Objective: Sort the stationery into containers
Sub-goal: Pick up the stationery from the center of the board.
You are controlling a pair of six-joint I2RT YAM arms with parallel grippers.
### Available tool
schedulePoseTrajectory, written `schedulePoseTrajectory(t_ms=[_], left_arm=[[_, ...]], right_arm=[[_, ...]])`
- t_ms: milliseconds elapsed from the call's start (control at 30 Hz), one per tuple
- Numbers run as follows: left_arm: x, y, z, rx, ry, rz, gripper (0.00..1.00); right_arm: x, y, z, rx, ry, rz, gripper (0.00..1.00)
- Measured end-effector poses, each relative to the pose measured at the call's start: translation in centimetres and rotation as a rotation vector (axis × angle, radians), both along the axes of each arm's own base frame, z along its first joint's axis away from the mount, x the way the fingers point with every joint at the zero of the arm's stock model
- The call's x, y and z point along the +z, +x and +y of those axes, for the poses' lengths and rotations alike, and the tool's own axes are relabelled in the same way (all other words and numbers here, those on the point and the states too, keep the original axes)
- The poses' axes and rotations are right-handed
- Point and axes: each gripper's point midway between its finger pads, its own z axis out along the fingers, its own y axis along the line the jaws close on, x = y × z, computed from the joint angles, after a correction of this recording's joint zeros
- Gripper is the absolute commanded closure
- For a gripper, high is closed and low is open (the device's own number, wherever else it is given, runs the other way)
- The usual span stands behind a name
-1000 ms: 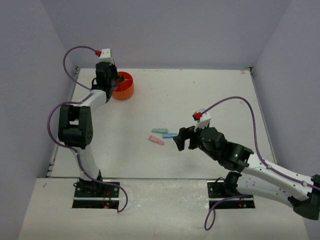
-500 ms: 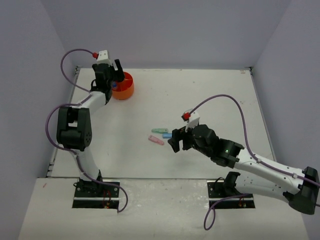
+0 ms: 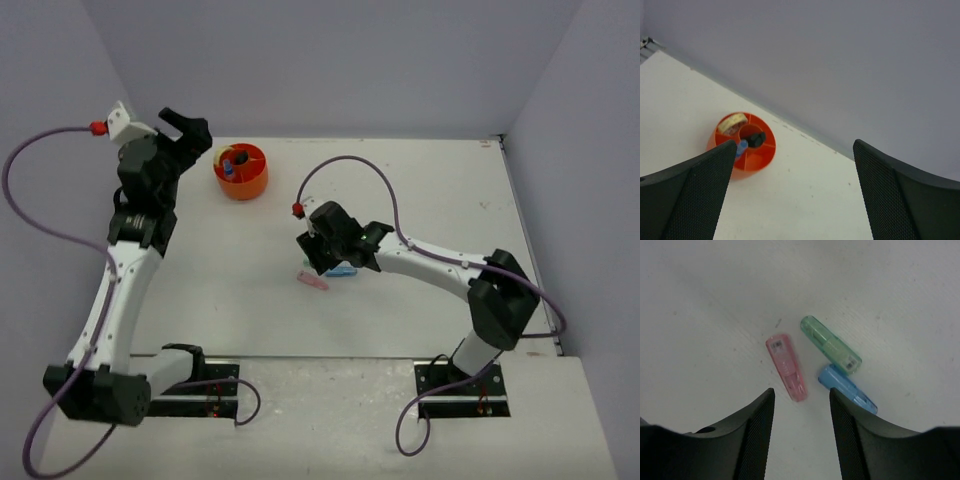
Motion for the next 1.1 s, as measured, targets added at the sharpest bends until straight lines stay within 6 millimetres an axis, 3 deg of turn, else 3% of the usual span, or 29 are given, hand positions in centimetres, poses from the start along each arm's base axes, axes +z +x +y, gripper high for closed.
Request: schedulePoseTrajectory(t_ms=[67, 133, 233, 367, 533, 600, 667, 767, 900, 1000, 1100], left_arm=[[0.2, -4.9, 0.0, -0.017, -0.035, -0.047, 0.0], [0.5, -8.5, 0.2, -0.032, -0.041, -0.109, 0.0], [0.3, -11.4, 0.3, -0.047, -0.011, -0.137, 0.0], [-1.3, -11.7, 0.1, -0.079, 0.065, -0.064, 0.0], [-4.3, -11.9, -1.5, -0.193, 0.118, 0.048, 0.0], [-4.3, -12.3, -2.2, -0.236, 0.117, 0.047, 0.0], [-3.9, -12.7, -2.8, -0.271, 0.121, 0.033, 0.0], [-3.9, -12.9, -3.3, -0.303, 0.127, 0.028, 0.0], [-5.4, -12.8, -4.1, -0.352, 0.121, 0.054, 0.0], [-7.7, -12.6, -5.1, -0.412, 0.104, 0.094, 0.0], [-10.2, -13.0, -7.5, -0.544, 0.041, 0.11, 0.0]], right_arm=[[-1.3, 1.0, 1.0, 0.028, -0.043, 0.012, 0.5], [-2.9, 1.2, 1.4, 0.058, -0.09, 0.041, 0.49], [-5.5, 0.8, 1.4, 0.091, -0.16, 0.1, 0.49], [-7.9, 0.4, 1.4, 0.115, -0.218, 0.168, 0.48], [-9.9, -0.1, 1.4, 0.132, -0.264, 0.232, 0.48], [-9.9, 0.1, 1.9, 0.14, -0.257, 0.235, 0.55], [-9.9, 0.0, 2.2, 0.15, -0.253, 0.248, 0.76], [-10.0, 0.0, 2.4, 0.157, -0.254, 0.259, 0.89], [-10.0, -0.3, 2.5, 0.161, -0.246, 0.264, 0.99], [-9.7, -1.2, 2.1, 0.16, -0.234, 0.265, 1.0], [-7.4, -2.9, 1.0, 0.144, -0.172, 0.242, 1.0]])
